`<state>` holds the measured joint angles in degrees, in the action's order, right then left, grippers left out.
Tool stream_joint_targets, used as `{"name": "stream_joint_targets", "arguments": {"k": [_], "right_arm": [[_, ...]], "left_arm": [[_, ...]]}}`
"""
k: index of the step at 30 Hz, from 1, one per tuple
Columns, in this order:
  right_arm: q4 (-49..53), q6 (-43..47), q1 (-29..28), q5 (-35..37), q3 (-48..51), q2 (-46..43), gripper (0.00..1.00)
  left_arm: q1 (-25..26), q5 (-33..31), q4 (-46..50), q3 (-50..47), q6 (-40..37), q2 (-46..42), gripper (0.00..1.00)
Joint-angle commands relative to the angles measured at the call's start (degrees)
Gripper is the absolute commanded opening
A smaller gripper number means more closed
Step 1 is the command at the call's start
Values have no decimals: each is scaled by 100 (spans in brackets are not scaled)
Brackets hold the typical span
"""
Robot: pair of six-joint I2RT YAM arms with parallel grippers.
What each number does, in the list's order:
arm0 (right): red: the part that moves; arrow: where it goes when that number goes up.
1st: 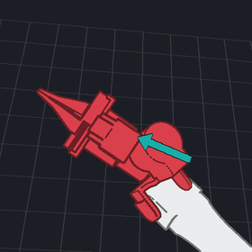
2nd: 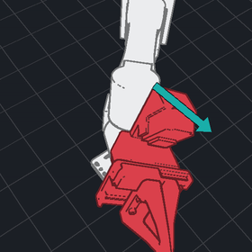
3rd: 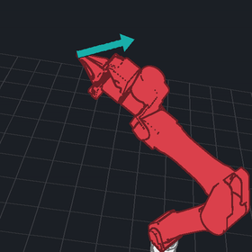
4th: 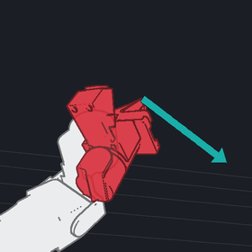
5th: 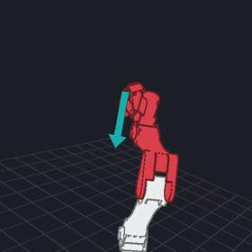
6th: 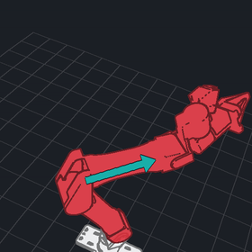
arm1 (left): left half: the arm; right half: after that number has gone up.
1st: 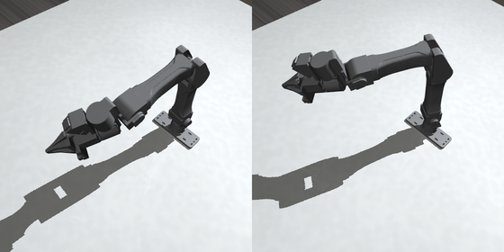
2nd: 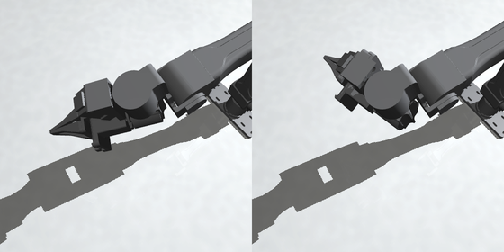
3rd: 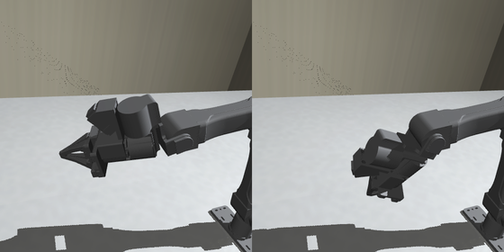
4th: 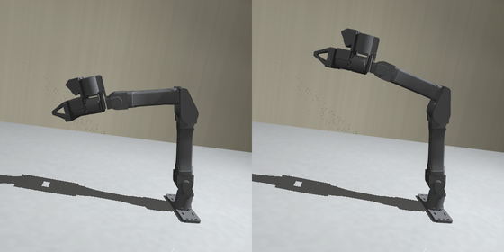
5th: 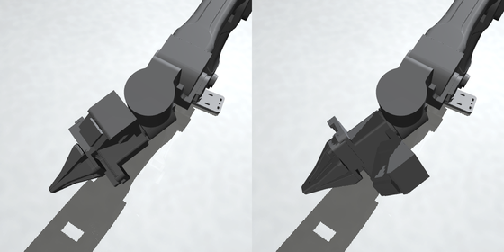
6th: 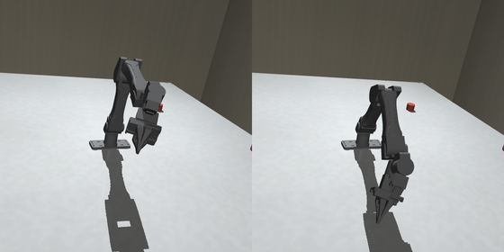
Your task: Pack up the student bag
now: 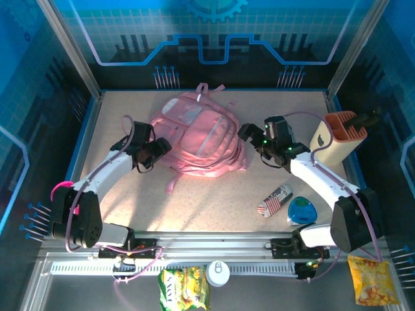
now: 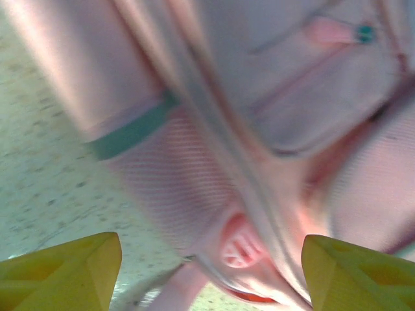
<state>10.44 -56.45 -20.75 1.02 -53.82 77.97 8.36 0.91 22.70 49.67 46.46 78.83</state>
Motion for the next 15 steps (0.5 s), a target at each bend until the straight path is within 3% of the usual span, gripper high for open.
{"name": "stream_joint_targets", "arguments": {"k": [1, 11, 15], "right_arm": [[-61, 40, -91, -72, -184, 144, 100], [-303, -3, -210, -293, -214, 304, 100], [-422, 19, -279, -471, -197, 382, 100]], "left_arm": [[-254, 48, -584, -489, 905, -233, 73], [-438, 553, -1841, -974, 1617, 355, 66], [-432, 775, -2169, -883, 1731, 753, 56]]}}
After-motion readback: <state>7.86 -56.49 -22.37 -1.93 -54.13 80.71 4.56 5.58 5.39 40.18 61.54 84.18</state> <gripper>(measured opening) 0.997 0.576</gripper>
